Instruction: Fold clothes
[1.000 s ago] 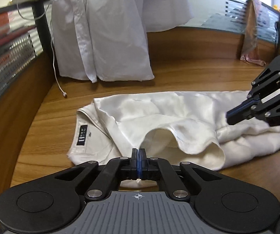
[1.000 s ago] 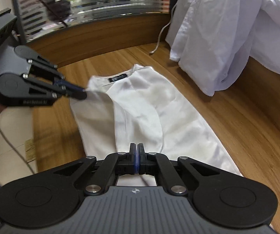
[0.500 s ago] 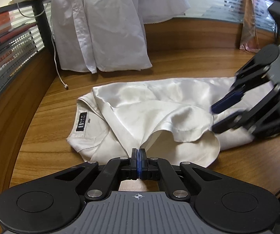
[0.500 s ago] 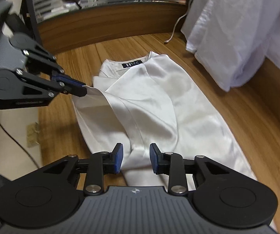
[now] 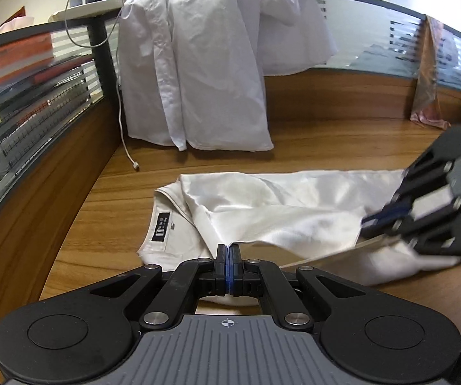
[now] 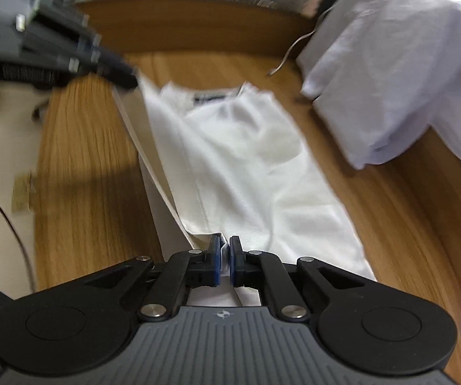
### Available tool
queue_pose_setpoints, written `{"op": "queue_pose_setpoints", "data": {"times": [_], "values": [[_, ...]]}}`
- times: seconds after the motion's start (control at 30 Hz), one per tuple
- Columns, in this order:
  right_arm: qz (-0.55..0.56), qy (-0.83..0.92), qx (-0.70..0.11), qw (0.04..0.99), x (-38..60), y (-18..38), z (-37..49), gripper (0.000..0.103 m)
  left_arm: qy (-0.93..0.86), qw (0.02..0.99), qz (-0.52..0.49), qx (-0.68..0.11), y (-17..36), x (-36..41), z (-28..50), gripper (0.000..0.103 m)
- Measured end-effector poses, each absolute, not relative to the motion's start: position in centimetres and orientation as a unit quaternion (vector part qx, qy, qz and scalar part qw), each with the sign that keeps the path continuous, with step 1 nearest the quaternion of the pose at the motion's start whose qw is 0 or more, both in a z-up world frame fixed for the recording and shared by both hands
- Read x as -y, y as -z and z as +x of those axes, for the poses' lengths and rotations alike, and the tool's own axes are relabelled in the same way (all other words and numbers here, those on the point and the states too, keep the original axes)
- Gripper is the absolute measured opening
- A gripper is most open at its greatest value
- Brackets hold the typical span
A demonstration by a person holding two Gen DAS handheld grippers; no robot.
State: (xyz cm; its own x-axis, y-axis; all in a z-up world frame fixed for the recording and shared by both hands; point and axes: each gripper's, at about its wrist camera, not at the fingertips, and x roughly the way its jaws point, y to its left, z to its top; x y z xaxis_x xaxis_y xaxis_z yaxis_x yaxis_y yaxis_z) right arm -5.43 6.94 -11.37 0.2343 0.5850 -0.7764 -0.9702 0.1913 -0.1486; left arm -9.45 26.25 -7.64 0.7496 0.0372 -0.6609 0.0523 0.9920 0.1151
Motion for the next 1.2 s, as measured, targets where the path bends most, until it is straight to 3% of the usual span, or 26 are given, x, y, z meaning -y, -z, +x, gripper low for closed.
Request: {"op": "queue_pose_setpoints", "data": {"times": [0.3, 0.43, 0.77, 1.2], "values": [[-0.296, -0.549, -0.344, 0.702, -3.4, 11.5, -4.0, 0.008, 0.011, 0.900, 0.074, -0.430, 11.6, -26.0, -10.2, 0.007], [-0.241, -0.491, -0.374, 0.749, 0.3, 10.5, -1.1, 0.014, -0.014, 0.907, 0.028, -0.420, 10.5, -27.7, -9.5, 0.008], [-0.093, -0.275, -0.437, 0.851, 14.7, 11.2, 6.3, 0.018, -0.100, 0.911, -0.094, -0.388, 8.2, -33.0, -4.4, 0.027], [0.035, -0.112, -0.506, 0.855, 25.2, 16.7, 12.6, 0.036, -0.110, 0.886, -0.188, -0.410, 10.7, -34.1, 5.4, 0.040]]}}
